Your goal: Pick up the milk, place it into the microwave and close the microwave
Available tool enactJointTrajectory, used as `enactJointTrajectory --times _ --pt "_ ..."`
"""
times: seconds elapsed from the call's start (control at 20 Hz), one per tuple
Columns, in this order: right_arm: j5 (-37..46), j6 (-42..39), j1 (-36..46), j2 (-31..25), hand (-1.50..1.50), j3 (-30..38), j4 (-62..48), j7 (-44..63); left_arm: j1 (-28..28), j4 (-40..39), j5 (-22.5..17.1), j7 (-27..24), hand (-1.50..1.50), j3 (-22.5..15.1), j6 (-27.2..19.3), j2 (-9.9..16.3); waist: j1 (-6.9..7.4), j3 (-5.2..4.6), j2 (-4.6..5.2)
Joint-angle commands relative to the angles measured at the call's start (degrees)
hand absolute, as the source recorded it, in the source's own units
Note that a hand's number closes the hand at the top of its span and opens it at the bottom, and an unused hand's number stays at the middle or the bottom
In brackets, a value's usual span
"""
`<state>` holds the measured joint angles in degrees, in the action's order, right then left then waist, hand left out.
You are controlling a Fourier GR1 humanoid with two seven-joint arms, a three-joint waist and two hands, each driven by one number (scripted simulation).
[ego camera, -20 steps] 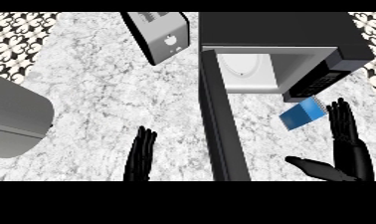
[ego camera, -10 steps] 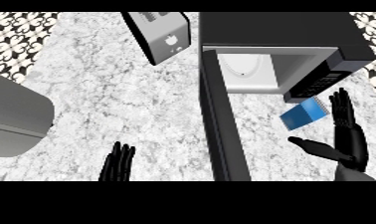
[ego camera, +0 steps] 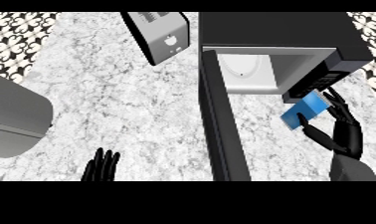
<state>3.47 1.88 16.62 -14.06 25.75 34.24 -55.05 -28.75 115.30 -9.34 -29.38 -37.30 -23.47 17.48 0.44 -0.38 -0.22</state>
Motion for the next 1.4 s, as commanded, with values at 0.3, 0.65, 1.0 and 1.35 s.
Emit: enactJointTrajectory --times 0.3,0.65,1.0,1.35 --pt "8.0 8.0 5.0 -3.1 1.50 -3.9 -13.2 -4.0 -3.0 1.7 -0.7 -1.8 -1.50 0.1 1.6 2.5 1.20 0.49 0.53" --pt "10.2 6.7 6.3 -0.5 1.50 -6.4 -16.5 -10.5 -3.6 0.6 -2.8 -4.1 -1.50 2.8 3.1 3.3 1.28 0.53 0.58" --pt "7.0 -4.6 5.7 2.5 1.50 -7.2 -13.3 -12.5 -5.0 2.8 -4.6 -4.0 -1.50 3.4 3.9 3.8 0.59 0.46 0.23" --pt "6.8 -5.0 4.3 6.3 1.50 -10.3 -7.3 -10.2 -4.6 -0.3 -4.9 -4.9 -1.50 4.8 5.1 4.2 -0.31 0.35 0.04"
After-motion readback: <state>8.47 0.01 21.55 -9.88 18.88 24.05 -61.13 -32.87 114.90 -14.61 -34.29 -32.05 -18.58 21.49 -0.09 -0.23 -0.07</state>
